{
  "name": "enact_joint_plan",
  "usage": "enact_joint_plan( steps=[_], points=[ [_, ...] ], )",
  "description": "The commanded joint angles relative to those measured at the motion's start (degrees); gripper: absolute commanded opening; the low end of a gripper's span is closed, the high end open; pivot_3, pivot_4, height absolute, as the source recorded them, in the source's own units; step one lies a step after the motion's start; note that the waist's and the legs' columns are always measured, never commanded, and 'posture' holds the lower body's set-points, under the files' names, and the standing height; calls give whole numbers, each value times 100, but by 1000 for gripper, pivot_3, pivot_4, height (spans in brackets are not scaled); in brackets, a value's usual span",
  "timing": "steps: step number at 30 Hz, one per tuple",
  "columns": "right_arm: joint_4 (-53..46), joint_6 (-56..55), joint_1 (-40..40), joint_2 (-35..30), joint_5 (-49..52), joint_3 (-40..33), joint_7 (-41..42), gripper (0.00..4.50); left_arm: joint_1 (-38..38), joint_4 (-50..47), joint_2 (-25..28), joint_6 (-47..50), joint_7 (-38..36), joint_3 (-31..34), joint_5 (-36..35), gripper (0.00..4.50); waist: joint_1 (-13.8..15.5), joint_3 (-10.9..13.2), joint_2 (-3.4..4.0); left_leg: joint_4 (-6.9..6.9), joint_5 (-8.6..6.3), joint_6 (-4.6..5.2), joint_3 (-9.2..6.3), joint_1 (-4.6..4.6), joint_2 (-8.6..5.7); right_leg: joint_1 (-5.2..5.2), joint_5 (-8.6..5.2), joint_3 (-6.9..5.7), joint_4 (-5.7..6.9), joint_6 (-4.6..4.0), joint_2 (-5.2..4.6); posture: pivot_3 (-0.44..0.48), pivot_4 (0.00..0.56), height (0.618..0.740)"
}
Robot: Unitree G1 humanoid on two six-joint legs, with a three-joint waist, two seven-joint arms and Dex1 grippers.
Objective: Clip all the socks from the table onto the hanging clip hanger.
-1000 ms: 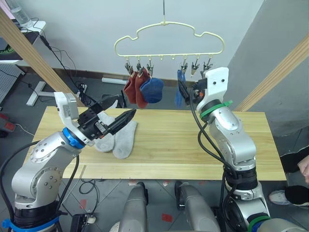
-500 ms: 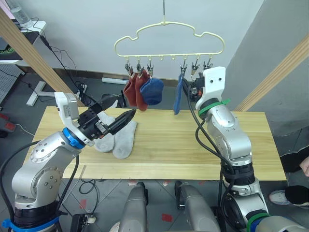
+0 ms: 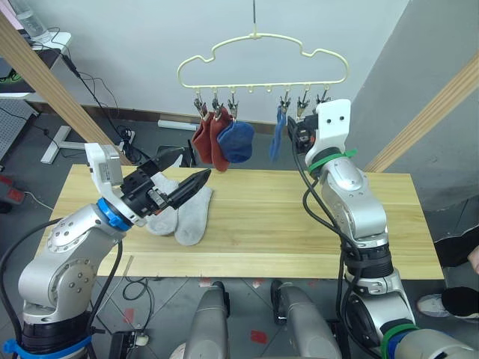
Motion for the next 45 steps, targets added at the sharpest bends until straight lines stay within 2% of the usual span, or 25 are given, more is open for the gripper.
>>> enact_joint_plan(
  steps=[1,17,30,45],
  points=[
    [24,-187,-193,24,-51,-69,-73,3013,15,-256,25,-111,-6,18,34,4500,0,0,0,0,0,0,0,0,0,0,0,0,0,0,0,112,334,740],
    [609,-508,-644,259,0,-42,-137,3013,-9,-265,-10,-105,3,-8,79,4500,1,0,0,0,0,0,1,0,-2,-1,0,-1,2,0,3,112,325,740],
    [971,-539,-803,199,-108,-164,-310,3013,113,-375,-17,-96,130,27,72,4500,15,0,0,1,0,0,-2,1,-1,-2,0,-2,10,-1,3,122,332,740],
    [282,-408,-305,-180,24,-96,324,3013,147,-313,20,-91,45,25,62,4500,12,0,0,4,0,0,0,3,0,-2,0,1,16,-1,3,106,339,740]
  ],
)
